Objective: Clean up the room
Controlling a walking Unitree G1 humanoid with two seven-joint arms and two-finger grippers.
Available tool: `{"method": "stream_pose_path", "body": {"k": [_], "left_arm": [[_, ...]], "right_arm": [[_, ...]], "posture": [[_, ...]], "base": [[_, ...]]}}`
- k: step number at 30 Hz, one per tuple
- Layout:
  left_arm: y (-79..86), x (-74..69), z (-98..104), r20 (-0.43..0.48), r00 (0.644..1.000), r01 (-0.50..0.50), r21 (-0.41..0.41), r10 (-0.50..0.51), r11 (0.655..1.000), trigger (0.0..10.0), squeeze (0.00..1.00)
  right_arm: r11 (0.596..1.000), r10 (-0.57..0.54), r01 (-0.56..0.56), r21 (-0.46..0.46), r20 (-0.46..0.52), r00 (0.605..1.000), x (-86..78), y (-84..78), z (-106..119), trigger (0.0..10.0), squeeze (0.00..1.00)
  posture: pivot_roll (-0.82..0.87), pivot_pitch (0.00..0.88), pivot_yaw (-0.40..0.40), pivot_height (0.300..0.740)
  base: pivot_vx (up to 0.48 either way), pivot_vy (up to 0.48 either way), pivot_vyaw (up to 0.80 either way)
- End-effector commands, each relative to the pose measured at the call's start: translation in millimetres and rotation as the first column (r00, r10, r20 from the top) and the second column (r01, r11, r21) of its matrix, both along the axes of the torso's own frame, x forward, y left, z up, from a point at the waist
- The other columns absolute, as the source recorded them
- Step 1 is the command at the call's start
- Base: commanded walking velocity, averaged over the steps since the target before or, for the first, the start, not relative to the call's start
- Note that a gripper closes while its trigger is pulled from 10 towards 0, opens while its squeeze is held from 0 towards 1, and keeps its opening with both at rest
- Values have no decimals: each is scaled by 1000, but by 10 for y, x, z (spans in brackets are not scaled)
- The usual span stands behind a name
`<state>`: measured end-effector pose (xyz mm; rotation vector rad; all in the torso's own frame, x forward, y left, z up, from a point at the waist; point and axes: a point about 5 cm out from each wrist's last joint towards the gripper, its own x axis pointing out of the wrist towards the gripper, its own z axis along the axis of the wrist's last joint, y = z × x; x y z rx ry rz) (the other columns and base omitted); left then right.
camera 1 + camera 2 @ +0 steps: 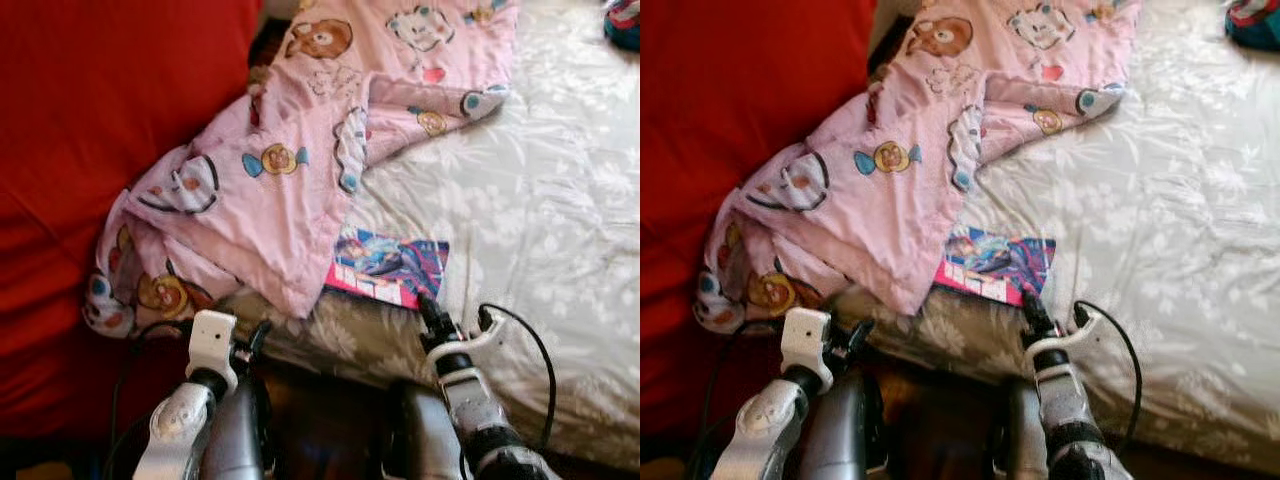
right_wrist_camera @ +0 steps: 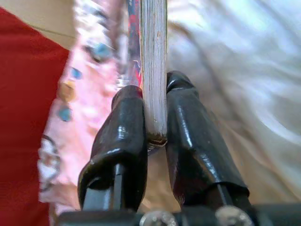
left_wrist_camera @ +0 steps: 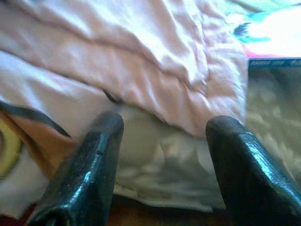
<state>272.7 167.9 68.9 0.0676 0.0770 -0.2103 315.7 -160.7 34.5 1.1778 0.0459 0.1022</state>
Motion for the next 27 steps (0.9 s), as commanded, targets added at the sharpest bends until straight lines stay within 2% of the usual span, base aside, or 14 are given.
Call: {"method": "stream_pose_path", "body": {"k": [1, 2, 3, 5, 7, 8, 9, 11, 14, 15, 16, 19, 21, 27], "left_arm": [[8, 17, -106, -27, 1000, -12, 6, 12, 1000, 10000, 0], [1, 58, -136, -30, 999, -14, 4, 14, 1000, 10000, 0], [1, 58, -136, -30, 999, -14, 4, 14, 1000, 10000, 0], [29, 76, -208, -50, 998, -36, -3, 36, 999, 10000, 0], [44, 74, -235, -58, 997, -48, -9, 48, 999, 10000, 0], [93, 44, -312, -89, 993, -85, -29, 82, 996, 10000, 0], [132, 12, -378, -117, 987, -112, -41, 107, 993, 10000, 0], [170, -23, -431, -142, 982, -130, -47, 122, 990, 10000, 0], [202, -31, -472, -155, 979, -143, -49, 134, 988, 10000, 0], [230, -39, -502, -167, 975, -158, -50, 148, 986, 10000, 0], [279, -60, -559, -192, 966, -185, -49, 173, 981, 10000, 0], [306, -81, -624, -222, 957, -202, -46, 187, 978, 10000, 0], [325, -127, -712, -261, 942, -231, -55, 209, 971, 10000, 0], [361, -235, -830, -305, 927, -241, -37, 218, 970, 10000, 0]], "right_arm": [[1000, -22, 22, -1, 71, 997, 37, -37, 101, 0, 0], [998, -31, 35, -42, 95, 995, 49, -62, 153, 0, 0], [998, -31, 35, -42, 95, 995, 49, -62, 153, 0, 0], [985, -16, 34, -171, 105, 994, 40, -65, 192, 0, 0], [980, -21, 41, -197, 102, 995, 32, -74, 196, 0, 0], [962, -66, 85, -261, 82, 994, -8, -146, 176, 10000, 0], [934, -100, 114, -338, 59, 993, -45, -206, 146, 10000, 0], [905, -119, 132, -404, 57, 991, -82, -257, 137, 10000, 0], [883, -139, 149, -446, 55, 989, -108, -298, 134, 10000, 0], [862, -148, 152, -484, 45, 988, -127, -318, 122, 10000, 0], [823, -147, 141, -550, 35, 989, -155, -322, 97, 10000, 0], [808, -129, 122, -577, 29, 991, -165, -278, 77, 10000, 0], [759, -105, 98, -644, 28, 994, -163, -206, 81, 10000, 0], [725, -62, 69, -685, 36, 997, -134, -82, 101, 10000, 0]], "posture": [[87, 39, -22, 587], [83, 23, -24, 587], [83, 23, -24, 587], [72, 8, -28, 587], [69, 3, -28, 587], [65, 0, -26, 587], [61, 0, -24, 587], [57, 0, -21, 587], [55, 0, -20, 587], [54, 0, -21, 587], [50, 0, -22, 591], [51, 0, -24, 606], [53, 0, -22, 626], [61, 0, -28, 671]], "base": [[0, 0, 0], [0, 0, 0], [0, 0, 0], [0, 0, 0], [0, 0, 0], [0, 0, 0], [0, 0, 0], [0, 0, 0], [0, 0, 0], [0, 0, 0], [0, 0, 0], [0, 0, 0], [0, 0, 0], [0, 0, 0]]}}
